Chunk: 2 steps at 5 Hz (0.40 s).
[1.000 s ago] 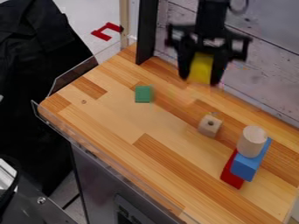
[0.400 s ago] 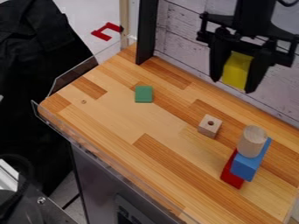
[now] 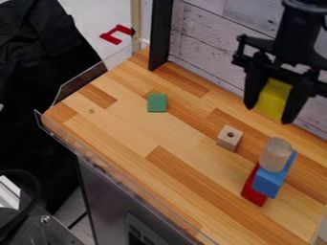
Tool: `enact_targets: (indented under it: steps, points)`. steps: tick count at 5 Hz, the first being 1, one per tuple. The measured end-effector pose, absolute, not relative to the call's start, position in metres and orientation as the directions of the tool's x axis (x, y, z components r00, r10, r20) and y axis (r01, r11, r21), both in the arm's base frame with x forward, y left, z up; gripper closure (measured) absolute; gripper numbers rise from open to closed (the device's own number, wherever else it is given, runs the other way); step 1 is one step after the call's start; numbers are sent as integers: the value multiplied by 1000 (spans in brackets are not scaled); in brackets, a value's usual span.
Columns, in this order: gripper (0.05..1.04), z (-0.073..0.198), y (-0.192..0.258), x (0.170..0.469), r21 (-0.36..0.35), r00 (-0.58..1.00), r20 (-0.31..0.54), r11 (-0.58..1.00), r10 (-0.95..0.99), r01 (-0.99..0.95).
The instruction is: Put the yellow cube on top of the tower
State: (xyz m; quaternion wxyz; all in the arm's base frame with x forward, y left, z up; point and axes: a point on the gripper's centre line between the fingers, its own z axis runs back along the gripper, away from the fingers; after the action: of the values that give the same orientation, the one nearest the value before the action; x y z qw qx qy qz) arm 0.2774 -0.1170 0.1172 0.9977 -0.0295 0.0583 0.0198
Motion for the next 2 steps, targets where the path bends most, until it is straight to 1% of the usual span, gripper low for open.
enact_targets:
  steps: [2]
  points:
    - [507, 100, -129, 272, -30, 985, -170, 999, 16, -21]
